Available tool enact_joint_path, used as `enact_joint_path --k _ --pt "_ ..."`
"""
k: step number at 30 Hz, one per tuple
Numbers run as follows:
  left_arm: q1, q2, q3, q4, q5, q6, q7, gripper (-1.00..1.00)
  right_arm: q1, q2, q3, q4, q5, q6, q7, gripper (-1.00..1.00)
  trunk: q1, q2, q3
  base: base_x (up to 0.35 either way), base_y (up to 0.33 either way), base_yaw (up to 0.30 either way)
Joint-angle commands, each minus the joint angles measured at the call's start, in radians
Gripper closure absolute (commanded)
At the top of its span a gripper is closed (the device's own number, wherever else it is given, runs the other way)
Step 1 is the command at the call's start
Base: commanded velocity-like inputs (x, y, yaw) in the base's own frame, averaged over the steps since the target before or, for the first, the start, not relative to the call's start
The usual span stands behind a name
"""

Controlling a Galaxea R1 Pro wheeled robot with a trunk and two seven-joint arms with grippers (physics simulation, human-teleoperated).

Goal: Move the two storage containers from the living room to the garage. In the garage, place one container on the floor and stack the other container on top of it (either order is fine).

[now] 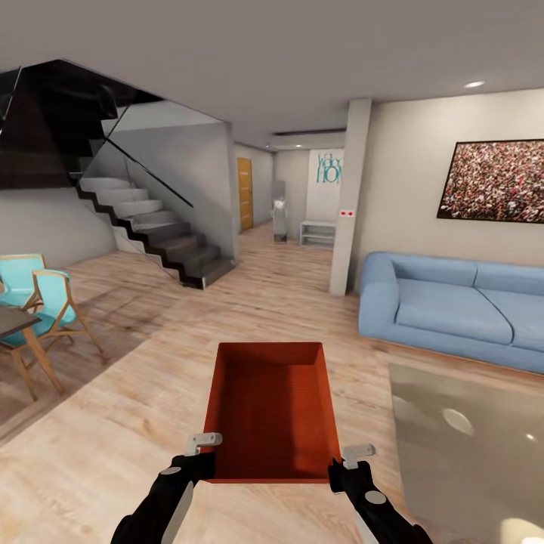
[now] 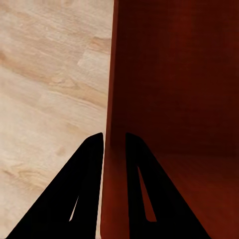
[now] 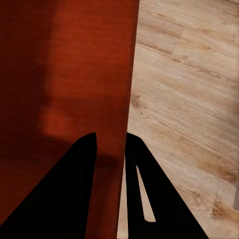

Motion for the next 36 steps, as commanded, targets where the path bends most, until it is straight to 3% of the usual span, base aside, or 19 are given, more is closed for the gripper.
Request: enact_joint_path --k 1,22,36 --pt "0.001 0.019 0.009 -0.001 -0.019 0.007 0.023 1.0 -0.001 -0.001 -0.003 -0.01 -0.011 -0.002 0.083 1.0 0.001 -0.001 0.0 0.32 0.107 0.0" --pt "0.001 0.018 0.009 -0.001 -0.019 0.007 0.023 1.0 -0.001 -0.001 -0.003 -0.01 -0.011 -0.002 0.084 1.0 0.001 -0.001 0.0 0.32 0.115 0.0" --pt "0.001 0.018 0.011 0.0 -0.019 0.007 0.025 1.0 -0.001 -0.001 -0.003 -0.009 -0.011 -0.002 0.083 1.0 0.001 -0.001 0.0 0.324 0.009 0.0"
